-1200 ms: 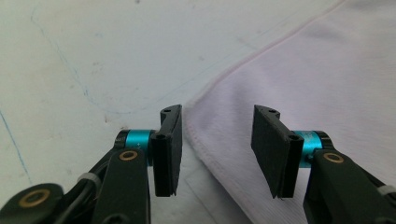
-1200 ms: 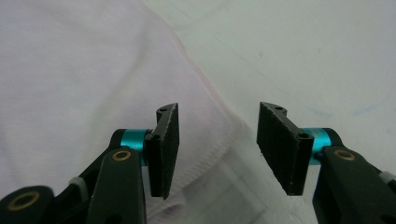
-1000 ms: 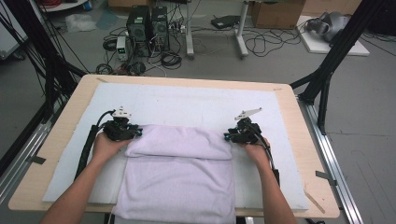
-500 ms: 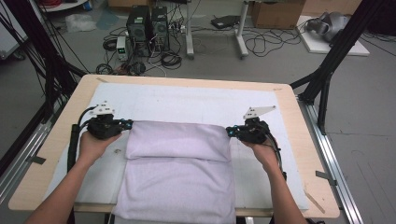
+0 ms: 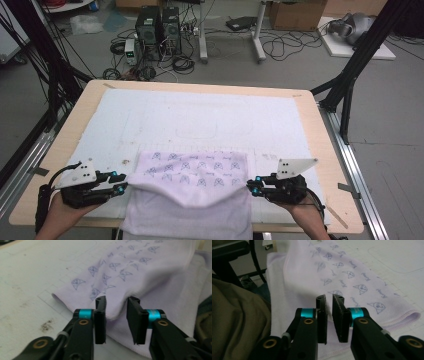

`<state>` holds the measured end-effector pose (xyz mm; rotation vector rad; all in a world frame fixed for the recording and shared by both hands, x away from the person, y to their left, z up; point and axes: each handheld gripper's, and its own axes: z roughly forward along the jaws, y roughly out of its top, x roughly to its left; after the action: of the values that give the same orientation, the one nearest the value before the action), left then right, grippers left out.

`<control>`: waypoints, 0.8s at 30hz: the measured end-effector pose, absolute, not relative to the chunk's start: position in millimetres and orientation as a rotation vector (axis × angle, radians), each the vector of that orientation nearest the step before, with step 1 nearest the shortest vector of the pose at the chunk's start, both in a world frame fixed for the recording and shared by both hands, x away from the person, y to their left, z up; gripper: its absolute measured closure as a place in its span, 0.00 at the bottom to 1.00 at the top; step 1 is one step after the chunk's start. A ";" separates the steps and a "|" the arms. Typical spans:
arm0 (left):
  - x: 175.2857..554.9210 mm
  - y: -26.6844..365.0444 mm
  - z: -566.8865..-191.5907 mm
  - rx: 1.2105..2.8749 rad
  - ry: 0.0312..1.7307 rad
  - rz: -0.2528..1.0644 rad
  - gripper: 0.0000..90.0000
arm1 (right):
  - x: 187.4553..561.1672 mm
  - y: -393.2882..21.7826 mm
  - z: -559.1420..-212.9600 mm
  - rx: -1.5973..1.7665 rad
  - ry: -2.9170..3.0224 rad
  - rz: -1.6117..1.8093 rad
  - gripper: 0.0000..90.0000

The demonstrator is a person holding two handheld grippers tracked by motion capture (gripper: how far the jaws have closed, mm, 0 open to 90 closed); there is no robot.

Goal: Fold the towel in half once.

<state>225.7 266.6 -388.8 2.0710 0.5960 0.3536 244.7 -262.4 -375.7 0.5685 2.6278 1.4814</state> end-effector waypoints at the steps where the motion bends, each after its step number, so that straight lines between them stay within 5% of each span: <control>1: 229.8 264.7 -388.5 2.077 0.604 0.359 0.69 | 248.2 -262.1 -375.6 0.572 2.620 1.467 0.84; 18: 346.2 230.7 -433.7 2.176 0.887 0.385 0.55 | 362.1 -255.2 -431.1 0.911 2.615 1.183 0.48; 21: 350.5 230.9 -439.9 2.178 0.922 0.343 0.54 | 368.3 -255.9 -439.0 0.945 2.649 1.181 0.52; 24: 347.4 228.2 -438.2 2.191 0.861 0.329 0.80 | 367.4 -251.4 -441.7 0.888 2.683 1.174 0.70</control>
<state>347.4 228.2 -438.2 2.1912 0.8611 0.3288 367.4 -251.4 -441.7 0.8885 2.6833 1.1741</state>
